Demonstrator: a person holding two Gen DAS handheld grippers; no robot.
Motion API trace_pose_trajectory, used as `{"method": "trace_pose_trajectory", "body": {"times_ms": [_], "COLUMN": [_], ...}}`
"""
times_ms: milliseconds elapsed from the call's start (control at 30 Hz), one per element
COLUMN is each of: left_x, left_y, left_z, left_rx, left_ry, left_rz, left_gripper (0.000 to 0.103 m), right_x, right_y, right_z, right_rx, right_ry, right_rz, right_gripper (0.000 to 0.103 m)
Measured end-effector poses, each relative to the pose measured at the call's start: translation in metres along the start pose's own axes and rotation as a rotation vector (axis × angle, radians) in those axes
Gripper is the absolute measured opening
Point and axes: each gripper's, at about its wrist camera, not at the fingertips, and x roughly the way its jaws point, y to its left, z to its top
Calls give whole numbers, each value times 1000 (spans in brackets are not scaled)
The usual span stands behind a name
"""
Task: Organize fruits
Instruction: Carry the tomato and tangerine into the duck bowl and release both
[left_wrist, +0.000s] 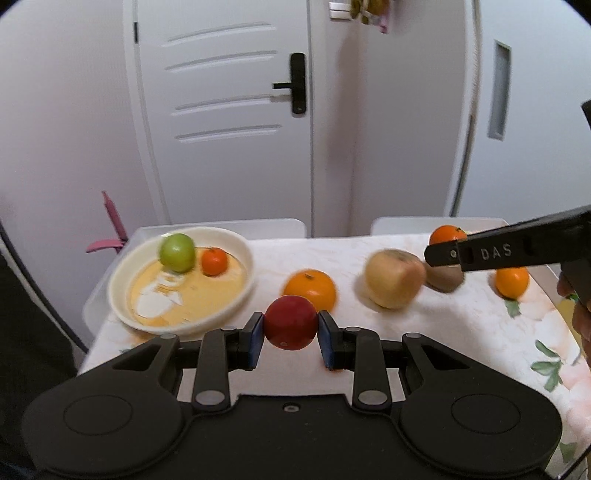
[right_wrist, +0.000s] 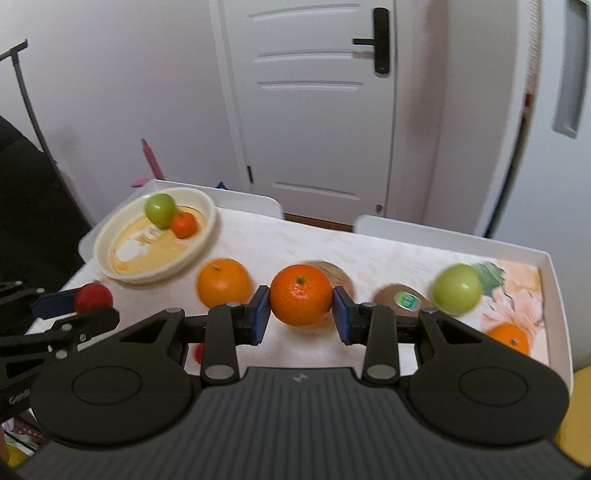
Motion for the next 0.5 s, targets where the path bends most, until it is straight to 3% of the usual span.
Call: {"method": "trace_pose_trajectory", "body": {"times_ms": [500], "left_x": [24], "left_y": [99], "left_z": [39], "left_rx": [6], "left_ry": [8], "left_rz": [35], "left_gripper": [34], "right_x": [45], "right_y": [83], "right_z": [47], "right_rx": [-26], "right_ry": [28], "right_rz": [35], "right_gripper": [51]}}
